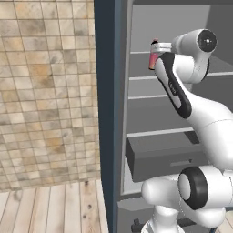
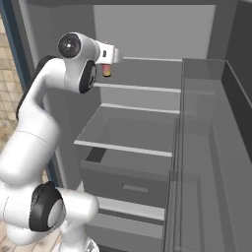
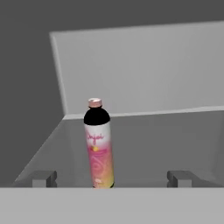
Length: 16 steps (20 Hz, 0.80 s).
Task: Open the fridge, grab two sodas, and place both sodas inside the bowl with ice on the dining counter.
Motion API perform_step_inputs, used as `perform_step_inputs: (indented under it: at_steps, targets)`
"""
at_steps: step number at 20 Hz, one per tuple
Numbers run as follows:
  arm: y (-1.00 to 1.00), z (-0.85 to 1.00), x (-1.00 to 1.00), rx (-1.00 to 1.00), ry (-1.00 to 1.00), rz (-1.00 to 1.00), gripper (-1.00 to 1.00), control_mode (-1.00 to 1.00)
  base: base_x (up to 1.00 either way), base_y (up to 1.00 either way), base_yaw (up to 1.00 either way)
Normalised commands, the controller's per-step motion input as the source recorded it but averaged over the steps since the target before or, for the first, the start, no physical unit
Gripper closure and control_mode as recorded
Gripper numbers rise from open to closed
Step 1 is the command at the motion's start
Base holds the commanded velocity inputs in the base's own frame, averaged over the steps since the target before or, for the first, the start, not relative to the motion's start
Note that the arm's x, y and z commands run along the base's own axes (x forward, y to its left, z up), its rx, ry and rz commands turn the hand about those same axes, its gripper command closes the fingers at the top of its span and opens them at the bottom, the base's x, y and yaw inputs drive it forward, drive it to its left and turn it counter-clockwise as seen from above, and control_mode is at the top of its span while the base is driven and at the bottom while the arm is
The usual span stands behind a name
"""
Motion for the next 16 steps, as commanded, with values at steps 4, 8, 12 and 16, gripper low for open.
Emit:
perform_step_inputs:
  at_steps: [4, 8, 12, 16]
  targets:
    - [0.05, 0.0, 0.46, 0.0, 0.03, 0.0, -1.0, -1.0, 0.0, 0.0, 0.0]
    - [0.07, 0.0, 0.44, 0.0, 0.02, 0.0, -1.0, -1.0, 0.0, 0.0, 0.0]
    - [0.09, 0.0, 0.38, 0.0, 0.03, 0.0, -1.0, -1.0, 0.0, 0.0, 0.0]
    - [0.01, 0.0, 0.27, 0.0, 0.0, 0.0, -1.0, -1.0, 0.0, 0.0, 0.0]
